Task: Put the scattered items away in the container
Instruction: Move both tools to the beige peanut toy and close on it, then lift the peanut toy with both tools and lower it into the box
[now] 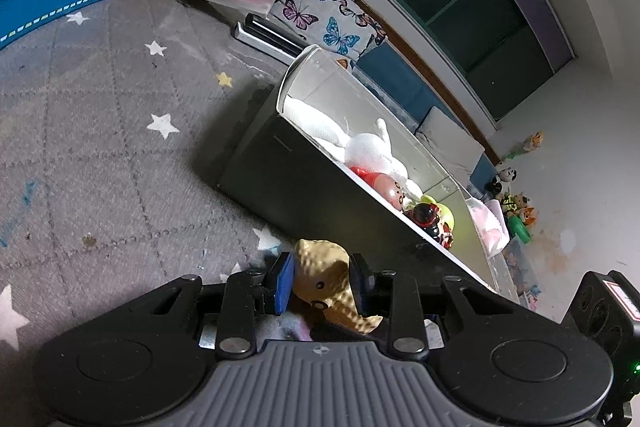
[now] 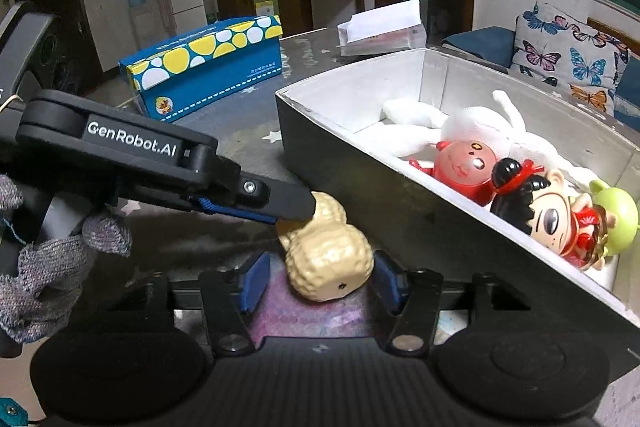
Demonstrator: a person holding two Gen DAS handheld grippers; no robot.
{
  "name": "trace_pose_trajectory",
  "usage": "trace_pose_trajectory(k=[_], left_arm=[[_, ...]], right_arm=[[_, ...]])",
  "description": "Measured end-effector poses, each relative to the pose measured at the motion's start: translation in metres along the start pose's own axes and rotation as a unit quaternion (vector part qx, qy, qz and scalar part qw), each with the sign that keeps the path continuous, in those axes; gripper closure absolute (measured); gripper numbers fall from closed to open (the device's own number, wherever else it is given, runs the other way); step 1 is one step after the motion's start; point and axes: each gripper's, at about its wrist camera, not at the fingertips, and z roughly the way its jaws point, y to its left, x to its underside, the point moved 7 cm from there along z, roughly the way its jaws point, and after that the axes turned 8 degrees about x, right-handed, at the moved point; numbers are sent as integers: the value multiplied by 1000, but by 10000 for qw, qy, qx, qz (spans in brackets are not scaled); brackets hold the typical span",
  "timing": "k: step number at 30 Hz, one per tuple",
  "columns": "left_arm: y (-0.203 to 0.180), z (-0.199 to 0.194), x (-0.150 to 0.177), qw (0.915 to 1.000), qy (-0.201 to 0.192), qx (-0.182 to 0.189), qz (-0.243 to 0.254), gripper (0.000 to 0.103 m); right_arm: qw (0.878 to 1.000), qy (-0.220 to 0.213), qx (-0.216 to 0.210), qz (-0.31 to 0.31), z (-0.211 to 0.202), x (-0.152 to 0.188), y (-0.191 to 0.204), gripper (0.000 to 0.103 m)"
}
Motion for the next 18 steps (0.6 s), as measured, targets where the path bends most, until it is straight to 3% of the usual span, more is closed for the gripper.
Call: trace_pose_trajectory(k=[2, 9, 18], left_arm=[[1, 0, 0, 10000, 3, 20, -22, 71], [-8, -7, 3, 9999, 6, 108, 111, 72], [-60, -17, -13, 9970, -168, 553, 508, 73]], right_arm=[[10000, 21, 54, 38, 1, 0, -1, 57], [9999, -60, 73, 74, -7, 2, 0, 58], [9975, -624, 284, 144, -56, -13, -13, 58]])
